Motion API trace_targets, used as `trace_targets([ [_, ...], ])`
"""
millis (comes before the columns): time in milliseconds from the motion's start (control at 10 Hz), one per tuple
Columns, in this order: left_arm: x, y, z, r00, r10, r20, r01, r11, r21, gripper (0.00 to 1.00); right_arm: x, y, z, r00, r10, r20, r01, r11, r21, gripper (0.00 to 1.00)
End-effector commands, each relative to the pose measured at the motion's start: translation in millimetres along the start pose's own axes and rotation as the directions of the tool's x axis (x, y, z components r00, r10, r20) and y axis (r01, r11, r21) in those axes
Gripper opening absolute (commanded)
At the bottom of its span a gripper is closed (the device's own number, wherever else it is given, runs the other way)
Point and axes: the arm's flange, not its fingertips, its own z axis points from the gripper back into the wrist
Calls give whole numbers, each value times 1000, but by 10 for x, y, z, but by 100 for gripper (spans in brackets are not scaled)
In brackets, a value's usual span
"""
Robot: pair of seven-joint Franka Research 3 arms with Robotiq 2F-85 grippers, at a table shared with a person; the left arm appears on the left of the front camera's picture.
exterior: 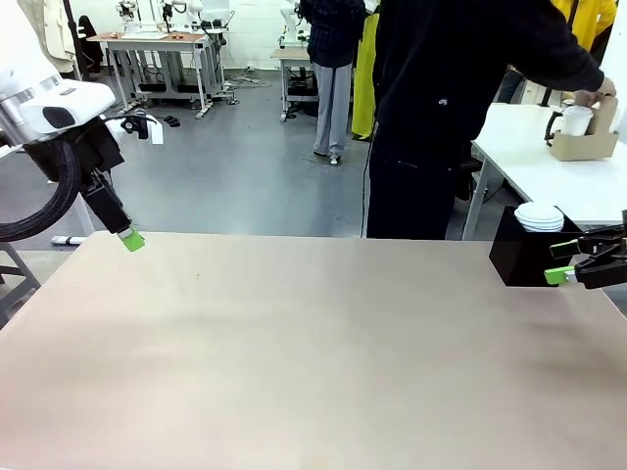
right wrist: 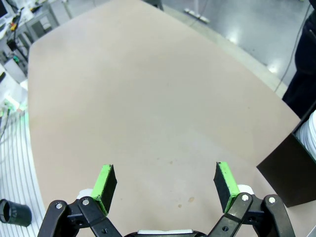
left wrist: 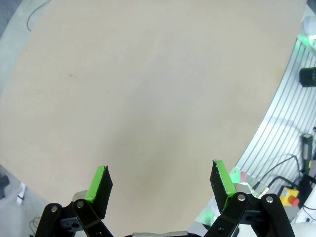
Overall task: Pour a drink into a cup and package it in a carrier.
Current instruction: Insert the held 600 ml Paper Cup into the Cup Carrier.
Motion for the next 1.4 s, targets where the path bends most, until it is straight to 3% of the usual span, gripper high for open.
trace_targets([
  [0, -7, -14, 9, 1000, 11, 3, -11, 1000, -3, 100, -13, -15, -11, 1000, 10, 10, -10, 1000, -10, 100],
  [1300, -7, -14, 9, 1000, 11, 3, -11, 1000, -3, 100, -13, -15, -11, 1000, 10, 10, -10, 1000, -10, 100],
])
